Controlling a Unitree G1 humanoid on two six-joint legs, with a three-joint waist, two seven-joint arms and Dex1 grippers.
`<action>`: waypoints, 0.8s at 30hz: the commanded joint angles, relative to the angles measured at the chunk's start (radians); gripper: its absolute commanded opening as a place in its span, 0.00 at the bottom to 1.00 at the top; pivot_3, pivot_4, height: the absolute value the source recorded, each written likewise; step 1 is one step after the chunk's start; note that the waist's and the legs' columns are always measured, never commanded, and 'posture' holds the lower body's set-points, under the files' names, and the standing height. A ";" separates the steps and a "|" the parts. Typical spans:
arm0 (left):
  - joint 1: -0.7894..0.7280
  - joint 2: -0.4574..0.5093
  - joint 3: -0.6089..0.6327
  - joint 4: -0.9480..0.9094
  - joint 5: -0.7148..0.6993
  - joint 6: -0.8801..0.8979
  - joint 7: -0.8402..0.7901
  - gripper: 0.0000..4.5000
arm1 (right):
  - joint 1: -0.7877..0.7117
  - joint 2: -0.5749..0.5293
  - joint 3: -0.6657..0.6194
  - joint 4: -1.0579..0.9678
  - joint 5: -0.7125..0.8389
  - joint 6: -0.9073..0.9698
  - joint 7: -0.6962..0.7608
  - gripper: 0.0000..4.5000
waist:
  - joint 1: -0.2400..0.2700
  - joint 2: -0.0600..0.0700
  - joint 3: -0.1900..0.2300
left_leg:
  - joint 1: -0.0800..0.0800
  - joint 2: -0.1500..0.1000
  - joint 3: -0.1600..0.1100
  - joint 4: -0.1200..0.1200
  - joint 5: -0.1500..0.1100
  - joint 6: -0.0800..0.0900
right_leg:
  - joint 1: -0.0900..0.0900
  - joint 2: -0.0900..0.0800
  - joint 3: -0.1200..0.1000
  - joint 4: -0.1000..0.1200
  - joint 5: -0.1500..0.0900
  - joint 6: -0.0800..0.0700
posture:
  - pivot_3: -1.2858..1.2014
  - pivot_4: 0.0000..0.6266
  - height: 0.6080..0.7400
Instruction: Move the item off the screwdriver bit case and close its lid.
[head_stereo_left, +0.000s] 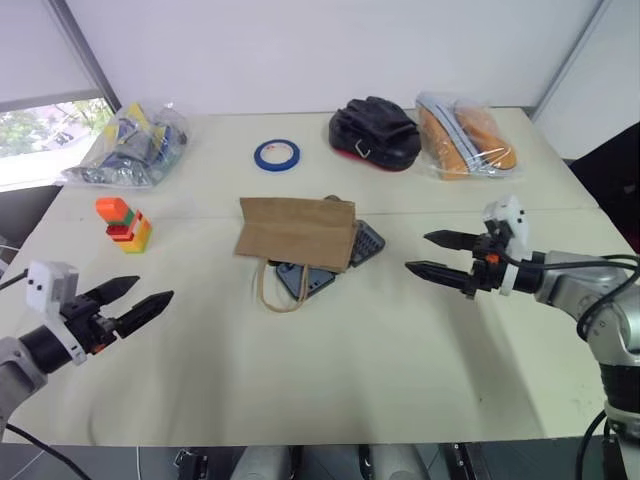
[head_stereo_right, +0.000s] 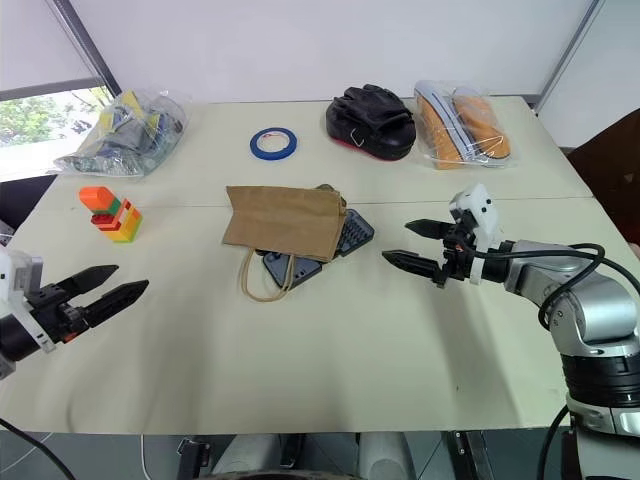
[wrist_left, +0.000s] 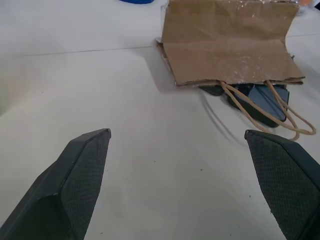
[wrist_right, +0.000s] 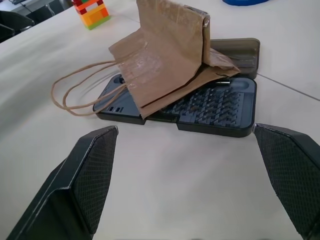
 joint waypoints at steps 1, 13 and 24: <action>-0.008 0.002 0.029 -0.017 0.000 -0.022 0.005 1.00 | -0.021 0.006 -0.005 -0.007 0.001 -0.022 0.003 1.00 | 0.000 0.000 0.000 | 0.000 0.000 0.000 0.000 0.000 0.000 | 0.000 0.000 0.000 0.000 0.000 0.000 | 0.52 0.24 1.00; -0.033 0.023 0.021 -0.002 -0.005 -0.039 -0.005 1.00 | -0.057 0.005 0.035 0.019 -0.032 -0.043 0.020 1.00 | 0.000 0.000 0.000 | 0.000 0.000 0.000 0.000 0.000 0.000 | 0.000 0.000 0.000 0.000 0.000 0.000 | 0.52 0.24 1.00; -0.244 0.181 -0.129 0.127 0.009 -0.018 -0.232 1.00 | -0.580 0.206 0.281 0.516 -0.289 -0.324 0.104 1.00 | -0.012 0.001 0.001 | 0.001 0.000 0.002 -0.001 0.000 -0.001 | -0.001 0.004 0.000 0.001 0.000 0.000 | 0.52 0.24 1.00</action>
